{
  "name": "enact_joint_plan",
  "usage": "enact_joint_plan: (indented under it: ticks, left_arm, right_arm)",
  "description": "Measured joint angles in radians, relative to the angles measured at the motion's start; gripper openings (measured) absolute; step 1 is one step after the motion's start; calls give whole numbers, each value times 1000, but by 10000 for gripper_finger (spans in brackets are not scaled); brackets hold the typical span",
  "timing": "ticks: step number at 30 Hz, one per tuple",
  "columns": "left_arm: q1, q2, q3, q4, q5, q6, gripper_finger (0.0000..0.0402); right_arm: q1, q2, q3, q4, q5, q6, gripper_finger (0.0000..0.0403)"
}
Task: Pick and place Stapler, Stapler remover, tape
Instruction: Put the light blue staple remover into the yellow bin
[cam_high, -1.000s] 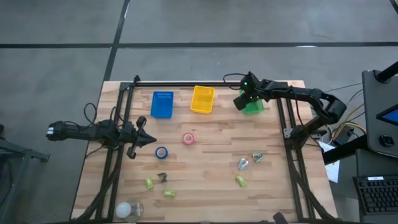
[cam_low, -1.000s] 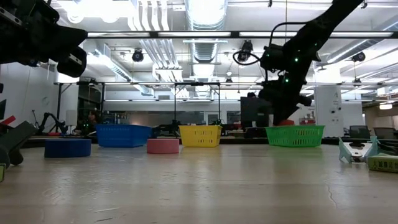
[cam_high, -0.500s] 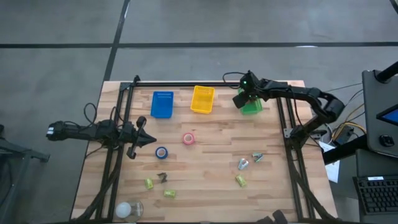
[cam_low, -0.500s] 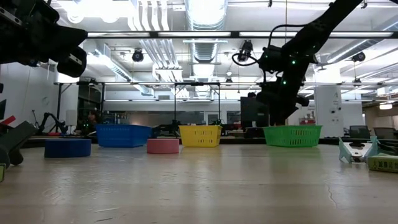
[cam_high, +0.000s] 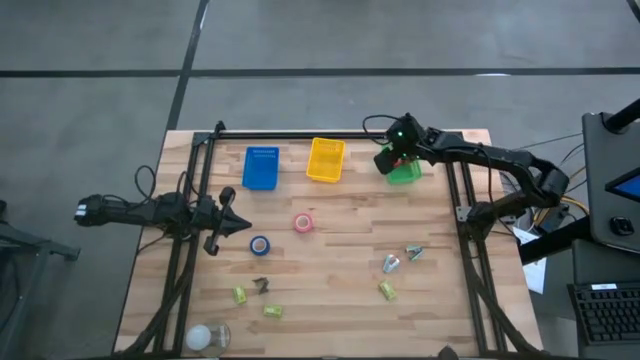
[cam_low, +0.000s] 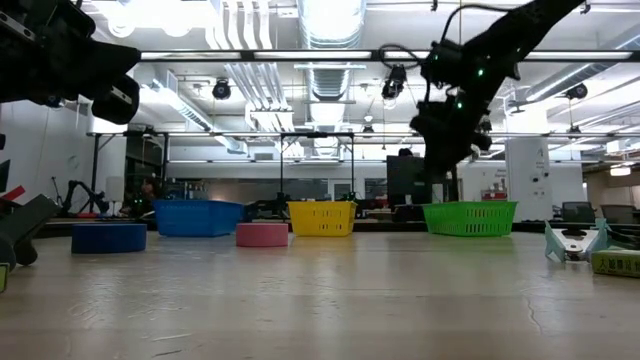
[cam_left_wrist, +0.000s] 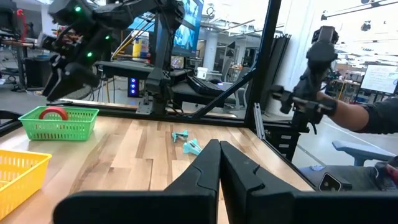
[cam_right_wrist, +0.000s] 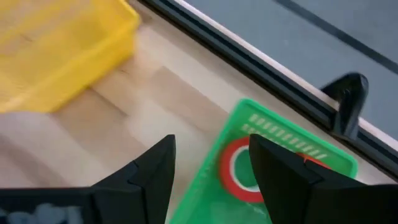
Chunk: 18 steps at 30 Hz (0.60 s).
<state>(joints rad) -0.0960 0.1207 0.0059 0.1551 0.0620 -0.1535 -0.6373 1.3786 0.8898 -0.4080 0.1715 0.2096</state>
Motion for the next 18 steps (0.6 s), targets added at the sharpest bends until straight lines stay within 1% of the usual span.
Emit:
enact_joint_plan:
  ticks: [2,6,7,16,18]
  left_arm:
    - [0,0,0,0,0,0,10]
    - [0,0,0,0,0,0,10]
    - [0,0,0,0,0,0,10]
    - [0,0,0,0,0,0,10]
    - [0,0,0,0,0,0,10]
  right_arm:
    - [37,-23,0,4,-10,3,199]
    - [125,-31,-2,27,-94,7,199]
    - [150,-31,-2,31,-102,7,199]
    - [322,-19,-4,111,-103,41,191]
    - [359,-14,-4,142,-110,14,190]
